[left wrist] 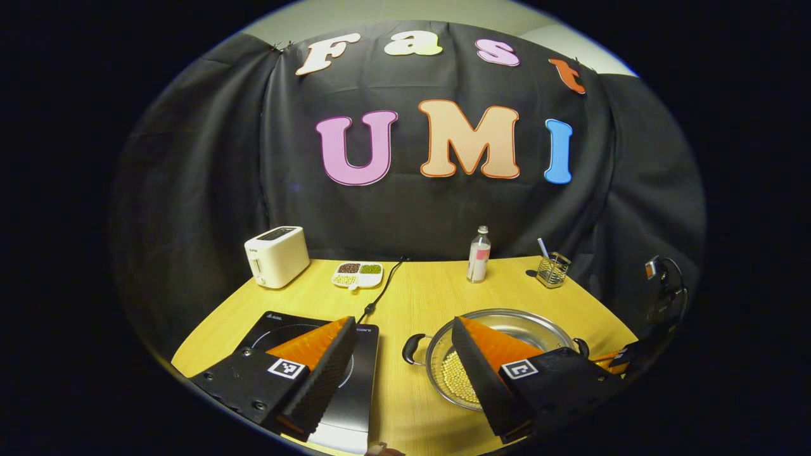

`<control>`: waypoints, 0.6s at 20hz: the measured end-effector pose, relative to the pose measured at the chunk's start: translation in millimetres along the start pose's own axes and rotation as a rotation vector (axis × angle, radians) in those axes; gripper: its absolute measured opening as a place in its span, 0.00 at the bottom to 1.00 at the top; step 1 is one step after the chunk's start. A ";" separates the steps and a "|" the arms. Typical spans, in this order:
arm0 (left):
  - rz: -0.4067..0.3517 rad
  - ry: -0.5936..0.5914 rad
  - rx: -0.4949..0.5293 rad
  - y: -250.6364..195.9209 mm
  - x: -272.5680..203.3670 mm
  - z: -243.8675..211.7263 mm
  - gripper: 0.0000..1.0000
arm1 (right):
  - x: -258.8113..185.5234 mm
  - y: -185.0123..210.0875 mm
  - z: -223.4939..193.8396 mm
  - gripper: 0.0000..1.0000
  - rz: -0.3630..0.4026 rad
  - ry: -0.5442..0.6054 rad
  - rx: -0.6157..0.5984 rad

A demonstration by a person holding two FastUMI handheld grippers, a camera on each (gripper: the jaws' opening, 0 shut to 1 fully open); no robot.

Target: First push the handle of the pot to place it horizontally, then grasp the pot with both hands and set it on the induction cooktop.

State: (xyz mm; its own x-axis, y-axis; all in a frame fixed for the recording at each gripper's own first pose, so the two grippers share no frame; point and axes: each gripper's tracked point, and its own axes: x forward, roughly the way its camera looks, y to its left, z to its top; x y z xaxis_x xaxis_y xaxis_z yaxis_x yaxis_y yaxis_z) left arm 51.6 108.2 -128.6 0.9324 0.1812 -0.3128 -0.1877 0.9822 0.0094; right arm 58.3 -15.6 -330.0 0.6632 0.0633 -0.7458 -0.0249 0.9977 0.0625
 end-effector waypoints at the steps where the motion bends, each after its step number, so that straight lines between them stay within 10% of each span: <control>1: 0.005 0.004 0.001 1.3 0.0 -1.2 0.94 | 1.7 -3.3 2.7 0.02 -0.005 -0.002 -0.003; 12: 0.034 0.018 -0.014 14.3 -0.3 -4.9 0.97 | 19.8 -25.3 38.6 0.02 -0.036 -0.046 -0.015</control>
State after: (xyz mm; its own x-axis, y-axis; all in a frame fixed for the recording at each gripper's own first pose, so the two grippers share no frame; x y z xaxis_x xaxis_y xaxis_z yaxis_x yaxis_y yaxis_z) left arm 47.2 122.0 -133.0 0.9197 0.2131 -0.3298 -0.2232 0.9747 0.0073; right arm 100.9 -40.5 -320.8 0.6976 0.0262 -0.7160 -0.0108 0.9996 0.0260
